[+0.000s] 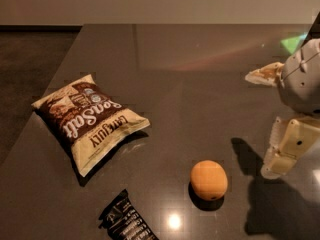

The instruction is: Pick orange

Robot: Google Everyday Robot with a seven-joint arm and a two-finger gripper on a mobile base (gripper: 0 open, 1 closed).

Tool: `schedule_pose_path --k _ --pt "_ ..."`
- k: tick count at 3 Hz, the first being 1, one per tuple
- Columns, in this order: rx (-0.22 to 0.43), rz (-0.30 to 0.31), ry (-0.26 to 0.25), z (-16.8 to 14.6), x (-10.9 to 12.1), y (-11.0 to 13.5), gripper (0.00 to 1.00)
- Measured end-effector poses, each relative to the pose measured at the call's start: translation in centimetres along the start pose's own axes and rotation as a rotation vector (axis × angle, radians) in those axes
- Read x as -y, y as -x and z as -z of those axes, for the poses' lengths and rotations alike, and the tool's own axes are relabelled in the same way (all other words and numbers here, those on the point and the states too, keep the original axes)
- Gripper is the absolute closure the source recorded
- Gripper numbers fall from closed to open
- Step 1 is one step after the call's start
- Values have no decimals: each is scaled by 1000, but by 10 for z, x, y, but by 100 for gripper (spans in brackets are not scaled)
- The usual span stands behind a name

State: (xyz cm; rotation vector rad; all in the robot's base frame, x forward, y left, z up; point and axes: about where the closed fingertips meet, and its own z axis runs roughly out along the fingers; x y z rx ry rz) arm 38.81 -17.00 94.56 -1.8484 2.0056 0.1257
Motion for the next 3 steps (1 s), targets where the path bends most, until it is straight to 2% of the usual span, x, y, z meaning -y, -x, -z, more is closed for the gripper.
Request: schedule_pose_path --k 2,3 --pt "96 100 64 -42 -33 24 0" --pt "104 112 96 -60 -40 24 0"
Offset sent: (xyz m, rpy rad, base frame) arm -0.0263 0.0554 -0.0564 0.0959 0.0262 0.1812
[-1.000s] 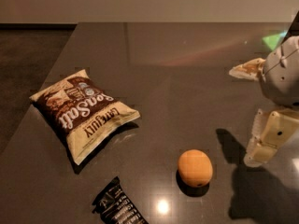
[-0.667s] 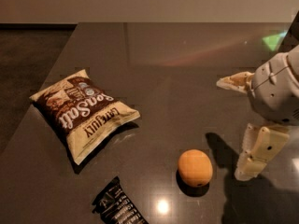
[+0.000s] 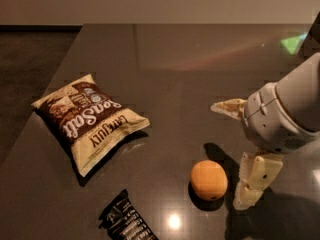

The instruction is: Pick orange

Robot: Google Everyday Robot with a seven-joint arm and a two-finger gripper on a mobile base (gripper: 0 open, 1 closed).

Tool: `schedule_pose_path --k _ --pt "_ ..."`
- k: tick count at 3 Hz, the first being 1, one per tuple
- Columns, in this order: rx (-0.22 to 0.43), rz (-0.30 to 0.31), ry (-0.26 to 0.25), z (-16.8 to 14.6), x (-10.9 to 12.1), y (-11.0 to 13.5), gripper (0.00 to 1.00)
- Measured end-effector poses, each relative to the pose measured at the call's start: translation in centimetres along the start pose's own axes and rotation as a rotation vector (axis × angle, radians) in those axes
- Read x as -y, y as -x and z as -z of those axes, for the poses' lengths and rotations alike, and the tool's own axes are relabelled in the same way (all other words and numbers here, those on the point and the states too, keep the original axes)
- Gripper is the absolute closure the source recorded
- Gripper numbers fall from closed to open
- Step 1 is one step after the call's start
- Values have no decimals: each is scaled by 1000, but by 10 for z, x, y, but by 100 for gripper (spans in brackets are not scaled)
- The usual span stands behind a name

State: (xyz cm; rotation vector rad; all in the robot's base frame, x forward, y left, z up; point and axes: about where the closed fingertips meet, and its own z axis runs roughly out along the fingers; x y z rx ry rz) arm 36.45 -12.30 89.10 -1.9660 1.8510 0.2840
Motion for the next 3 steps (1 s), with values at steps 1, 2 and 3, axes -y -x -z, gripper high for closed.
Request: schedule_pose_path --k 1,2,3 --pt "13 13 34 -16 -10 4 0" --pt "23 28 57 -31 -17 7 0" --pt "32 44 73 -41 -23 10 16"
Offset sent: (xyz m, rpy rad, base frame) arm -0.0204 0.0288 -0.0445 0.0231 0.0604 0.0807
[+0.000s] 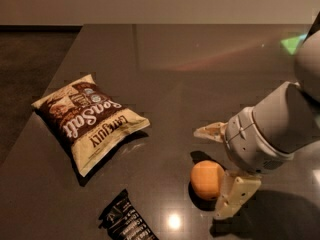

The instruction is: Pick orange

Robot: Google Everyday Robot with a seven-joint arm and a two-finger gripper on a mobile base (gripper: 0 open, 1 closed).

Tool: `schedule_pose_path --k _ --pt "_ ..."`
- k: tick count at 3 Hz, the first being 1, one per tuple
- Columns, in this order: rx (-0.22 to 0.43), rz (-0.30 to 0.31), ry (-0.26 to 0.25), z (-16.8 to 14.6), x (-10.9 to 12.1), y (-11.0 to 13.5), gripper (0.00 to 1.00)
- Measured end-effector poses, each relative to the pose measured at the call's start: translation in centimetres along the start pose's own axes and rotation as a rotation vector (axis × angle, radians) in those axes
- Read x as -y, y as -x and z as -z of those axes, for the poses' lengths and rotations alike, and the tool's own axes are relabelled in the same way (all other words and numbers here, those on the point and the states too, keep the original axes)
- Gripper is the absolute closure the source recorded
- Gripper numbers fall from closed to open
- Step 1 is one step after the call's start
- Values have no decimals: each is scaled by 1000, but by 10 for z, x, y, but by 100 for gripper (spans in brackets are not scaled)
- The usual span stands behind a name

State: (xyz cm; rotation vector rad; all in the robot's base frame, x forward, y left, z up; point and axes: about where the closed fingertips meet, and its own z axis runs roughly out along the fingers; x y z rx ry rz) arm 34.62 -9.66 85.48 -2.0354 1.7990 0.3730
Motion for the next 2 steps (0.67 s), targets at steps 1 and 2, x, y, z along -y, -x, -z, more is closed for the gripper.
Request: schedule_pose_path --k 1,2 --pt "24 -2 30 -4 -3 2 39" --pt "71 -30 66 0 -2 3 62"
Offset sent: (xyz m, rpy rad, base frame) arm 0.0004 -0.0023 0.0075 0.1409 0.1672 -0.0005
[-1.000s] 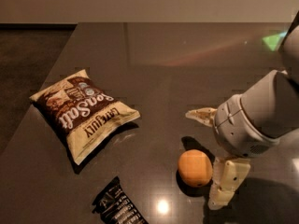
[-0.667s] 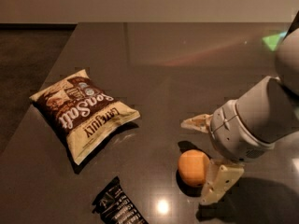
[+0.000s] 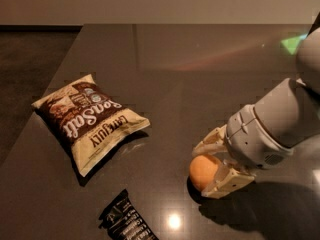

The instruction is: Pick orange

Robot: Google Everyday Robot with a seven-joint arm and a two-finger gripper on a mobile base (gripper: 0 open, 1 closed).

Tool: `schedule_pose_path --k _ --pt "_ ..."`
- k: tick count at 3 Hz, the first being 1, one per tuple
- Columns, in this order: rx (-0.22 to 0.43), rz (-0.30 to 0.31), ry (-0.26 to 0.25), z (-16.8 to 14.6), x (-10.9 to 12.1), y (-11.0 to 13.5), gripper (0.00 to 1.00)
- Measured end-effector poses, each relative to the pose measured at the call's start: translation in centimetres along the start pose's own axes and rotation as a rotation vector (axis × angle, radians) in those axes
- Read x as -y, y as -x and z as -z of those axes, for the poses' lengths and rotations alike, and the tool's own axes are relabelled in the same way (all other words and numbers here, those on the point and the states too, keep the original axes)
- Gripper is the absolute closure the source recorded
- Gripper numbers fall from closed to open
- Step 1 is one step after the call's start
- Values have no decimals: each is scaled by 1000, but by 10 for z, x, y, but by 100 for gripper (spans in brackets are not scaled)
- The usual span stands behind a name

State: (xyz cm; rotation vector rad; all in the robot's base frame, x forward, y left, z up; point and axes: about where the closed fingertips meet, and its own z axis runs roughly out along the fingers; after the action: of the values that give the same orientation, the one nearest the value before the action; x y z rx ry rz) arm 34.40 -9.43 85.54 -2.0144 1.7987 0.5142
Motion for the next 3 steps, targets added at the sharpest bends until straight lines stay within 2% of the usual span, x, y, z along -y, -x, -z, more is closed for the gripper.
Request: schedule_pose_path --k 1,2,3 --pt "27 5 22 10 0 7 86" --pt "35 34 19 31 4 21 100" --pt "37 57 13 48 8 33 100"
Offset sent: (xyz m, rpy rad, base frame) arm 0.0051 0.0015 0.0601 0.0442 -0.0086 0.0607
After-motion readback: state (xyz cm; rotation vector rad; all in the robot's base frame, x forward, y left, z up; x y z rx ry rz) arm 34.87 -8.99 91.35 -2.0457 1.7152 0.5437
